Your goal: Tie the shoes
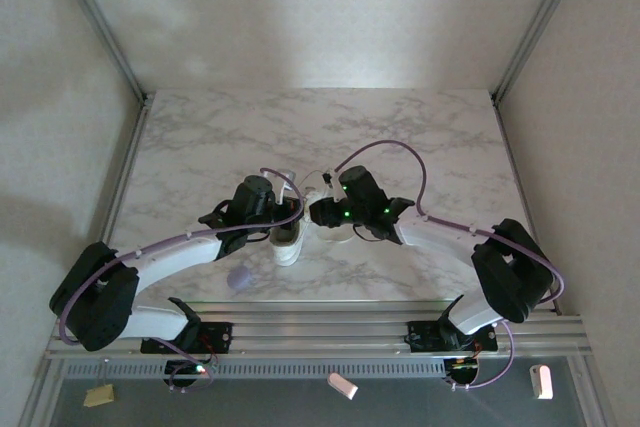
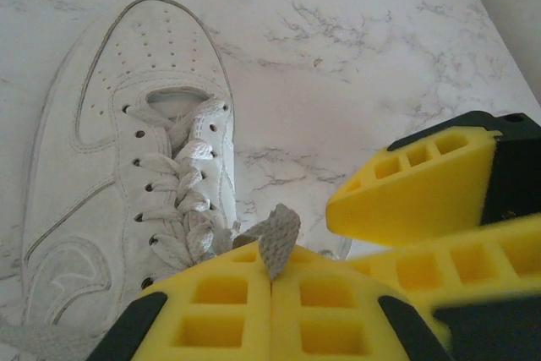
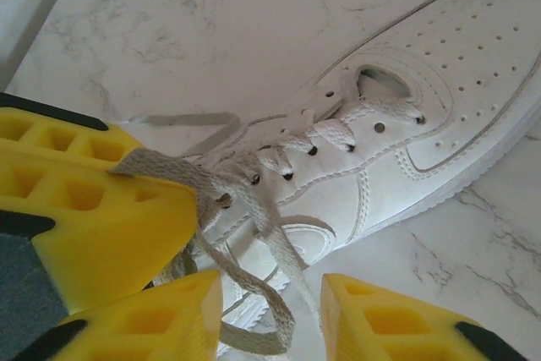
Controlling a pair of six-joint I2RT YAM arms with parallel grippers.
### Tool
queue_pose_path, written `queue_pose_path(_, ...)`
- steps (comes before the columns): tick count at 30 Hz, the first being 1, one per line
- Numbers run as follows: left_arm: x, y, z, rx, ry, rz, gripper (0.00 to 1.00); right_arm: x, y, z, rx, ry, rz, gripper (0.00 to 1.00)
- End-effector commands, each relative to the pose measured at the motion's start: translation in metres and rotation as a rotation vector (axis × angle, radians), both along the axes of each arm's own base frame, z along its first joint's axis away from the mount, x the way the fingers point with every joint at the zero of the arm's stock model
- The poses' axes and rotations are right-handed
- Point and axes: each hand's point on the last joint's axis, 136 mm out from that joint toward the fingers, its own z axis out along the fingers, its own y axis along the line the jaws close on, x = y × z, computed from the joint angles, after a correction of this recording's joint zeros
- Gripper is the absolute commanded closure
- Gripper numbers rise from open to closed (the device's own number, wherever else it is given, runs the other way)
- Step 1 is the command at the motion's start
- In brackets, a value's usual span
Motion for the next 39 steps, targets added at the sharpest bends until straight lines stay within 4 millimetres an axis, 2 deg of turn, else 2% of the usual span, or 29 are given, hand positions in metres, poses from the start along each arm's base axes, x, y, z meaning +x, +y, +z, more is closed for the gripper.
queue_pose_path(1, 0.003, -0.003, 0.004, -0.016, -0.014, 0.016, 1.00, -0.006, 0.000, 0.008, 0.025, -0.039, 0.025, 0.49)
queue_pose_path(4, 0.003, -0.003, 0.004, -0.017, -0.012, 0.016, 1.00, -0.002, -0.010, 0.006, 0.001, -0.052, -0.029, 0.49)
queue_pose_path(6, 0.003, -0.003, 0.003, -0.015, -0.012, 0.016, 1.00, 0.004, -0.022, 0.001, -0.040, -0.051, -0.103, 0.54)
queue_pose_path(9, 0.003, -0.003, 0.004, -0.016, -0.013, 0.018, 1.00, 0.002, -0.026, 0.000, -0.026, -0.049, -0.124, 0.59)
queue_pose_path(12, 0.002, -0.002, 0.002, -0.016, -0.011, 0.018, 1.00, -0.004, -0.022, 0.005, 0.033, -0.048, -0.101, 0.64)
queue_pose_path(17, 0.003, -0.003, 0.001, -0.015, -0.009, 0.017, 1.00, -0.024, -0.004, 0.029, 0.169, -0.083, 0.025, 0.83)
queue_pose_path(22, 0.003, -0.004, 0.001, -0.014, -0.009, 0.016, 1.00, -0.036, 0.012, 0.032, 0.219, -0.069, 0.131, 0.93)
queue_pose_path(26, 0.004, -0.004, 0.001, -0.016, -0.009, 0.020, 1.00, -0.035, 0.021, 0.023, 0.217, -0.041, 0.150, 0.94)
queue_pose_path(33, 0.005, -0.004, 0.002, -0.022, -0.010, 0.027, 1.00, -0.019, 0.030, 0.005, 0.190, -0.019, 0.107, 0.97)
queue_pose_path(36, 0.005, -0.003, 0.003, -0.023, -0.011, 0.027, 1.00, -0.011, 0.028, 0.001, 0.168, -0.024, 0.063, 0.97)
queue_pose_path(39, 0.005, -0.002, 0.004, -0.021, -0.015, 0.032, 1.00, -0.007, 0.018, 0.006, 0.167, -0.055, 0.010, 0.92)
